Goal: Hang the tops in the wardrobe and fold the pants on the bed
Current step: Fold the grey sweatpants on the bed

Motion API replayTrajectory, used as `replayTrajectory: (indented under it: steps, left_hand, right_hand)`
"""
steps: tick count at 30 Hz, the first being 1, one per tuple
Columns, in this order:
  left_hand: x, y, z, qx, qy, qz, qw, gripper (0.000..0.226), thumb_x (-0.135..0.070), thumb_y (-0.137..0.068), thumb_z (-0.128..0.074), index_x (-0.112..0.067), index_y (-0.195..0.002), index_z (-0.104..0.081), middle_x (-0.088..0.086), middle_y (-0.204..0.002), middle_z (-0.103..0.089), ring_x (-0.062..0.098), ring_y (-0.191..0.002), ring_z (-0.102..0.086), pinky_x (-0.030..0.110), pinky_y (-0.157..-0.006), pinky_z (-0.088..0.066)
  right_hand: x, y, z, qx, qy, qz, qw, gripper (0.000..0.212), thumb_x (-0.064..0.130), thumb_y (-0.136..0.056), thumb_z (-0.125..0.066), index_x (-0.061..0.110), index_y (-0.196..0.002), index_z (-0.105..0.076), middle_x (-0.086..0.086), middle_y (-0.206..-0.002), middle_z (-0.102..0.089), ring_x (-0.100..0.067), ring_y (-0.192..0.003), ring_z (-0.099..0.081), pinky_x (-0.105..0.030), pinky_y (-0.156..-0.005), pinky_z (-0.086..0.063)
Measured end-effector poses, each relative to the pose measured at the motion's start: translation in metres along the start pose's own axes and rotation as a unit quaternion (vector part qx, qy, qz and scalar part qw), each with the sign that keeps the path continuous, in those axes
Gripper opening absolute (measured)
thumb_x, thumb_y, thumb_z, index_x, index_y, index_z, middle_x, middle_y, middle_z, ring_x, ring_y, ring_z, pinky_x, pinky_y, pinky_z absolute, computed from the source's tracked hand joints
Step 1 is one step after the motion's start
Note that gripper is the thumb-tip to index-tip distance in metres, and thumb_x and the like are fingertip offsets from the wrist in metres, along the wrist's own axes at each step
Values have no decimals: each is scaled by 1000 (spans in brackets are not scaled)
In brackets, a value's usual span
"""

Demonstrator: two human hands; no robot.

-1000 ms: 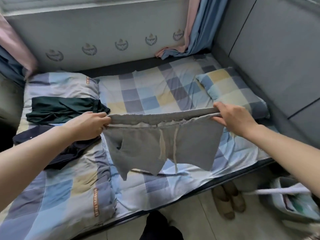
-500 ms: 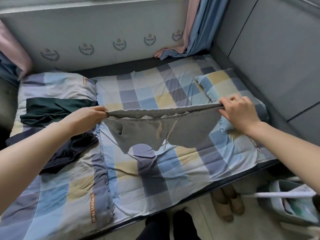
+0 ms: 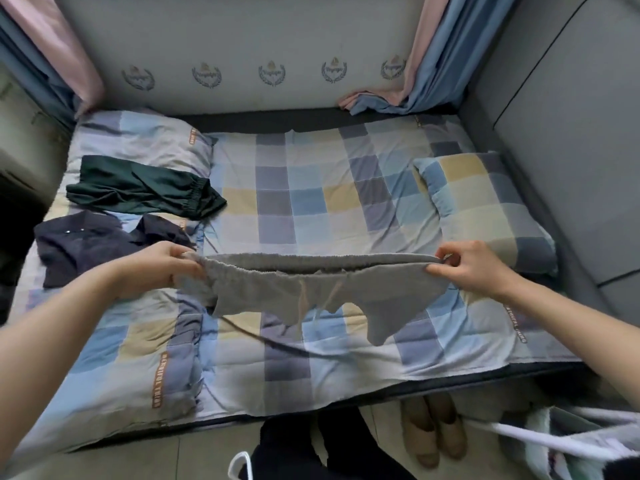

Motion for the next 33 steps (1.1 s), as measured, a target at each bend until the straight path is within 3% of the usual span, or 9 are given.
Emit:
replayTrajectory:
  steps: [4, 6, 8, 11, 14, 16, 22, 28, 33]
  left_hand:
    - [20, 4, -15, -1, 88, 74, 993, 21, -13, -80, -66, -4, -99, -71, 18, -94, -69, 28, -74, -66, 34, -60, -55]
    - [24, 3, -21, -20, 55, 96, 994, 40, -26, -73, -69, 1, -102, -62, 13, -92, -63, 27, -76, -58, 35, -62, -47]
    - [26, -6, -25, -50, 28, 97, 994, 32, -25, -82, -64, -1, -100, -55, 9, -90, -60, 26, -79, -54, 40, -67, -41]
    - [23, -37, -26, -123, 2, 60, 991, 10, -15, -92, -62, -10, -99, -57, 9, -83, -60, 20, -71, -52, 32, -60, -37]
    - [29, -85, -37, -198, -5, 12, 980, 24, -4, -91, -63, -18, -111, -61, 7, -89, -67, 17, -77, -59, 21, -63, -46]
    - [45, -123, -46, -244, -38, -6, 969, 32, 4, -90, -60, -19, -112, -57, 7, -82, -62, 16, -71, -54, 10, -59, -42]
    - [156, -260, -89, -299, -77, 58, 949, 31, -9, -94, -60, -5, -121, -47, 19, -96, -66, 34, -95, -60, 37, -78, -41]
    - [228, -336, -111, -284, -44, 73, 955, 6, -12, -95, -58, -8, -100, -57, 22, -92, -68, 33, -88, -63, 41, -78, -46]
    - [246, -358, -109, -137, 92, 125, 978, 15, -13, -97, -55, -21, -85, -58, 11, -80, -56, 17, -60, -46, 21, -48, -38]
  right_hand:
    - [-8, -8, 6, 86, -129, -38, 987, 17, 19, -81, -75, 8, -70, -67, 7, -49, -57, 0, -46, -46, -9, -44, -36]
    - [-6, -16, 7, 98, -149, -33, 983, 13, 18, -82, -74, 6, -79, -70, -12, -66, -65, -9, -58, -51, -17, -53, -40]
    - [-8, -28, 2, 103, -170, -28, 980, 11, 15, -83, -73, 7, -89, -71, -22, -82, -68, -15, -70, -54, -27, -65, -43]
    - [-21, -54, -20, 113, -171, -30, 978, 17, 11, -85, -71, 12, -101, -68, -12, -99, -68, -14, -89, -58, -25, -81, -45]
    - [-48, -84, -67, 111, -202, -62, 971, 30, 3, -84, -68, 13, -112, -63, -6, -107, -63, -15, -92, -57, -10, -76, -45]
    - [-71, -109, -108, 89, -200, -83, 972, 42, -1, -83, -69, 10, -121, -58, -8, -111, -58, -15, -93, -54, -13, -77, -45]
    - [-166, -192, -260, 47, -218, -207, 952, 54, -9, -76, -71, 2, -127, -55, -16, -114, -62, -20, -101, -55, -27, -83, -47]
    - [-223, -233, -359, 45, -251, -266, 930, 27, -4, -78, -71, -4, -105, -67, -20, -106, -68, -18, -89, -59, -25, -69, -47]
    - [-238, -246, -373, 77, -316, -254, 911, 27, 7, -84, -70, -2, -108, -65, -18, -103, -69, -22, -88, -64, -30, -75, -48]
Point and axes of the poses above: each hand's wrist, its own y-axis away from the middle knuckle, its own z-axis out of the back of the hand, x = y × z, the point moved 6 cm from there along -y, towards the middle knuckle
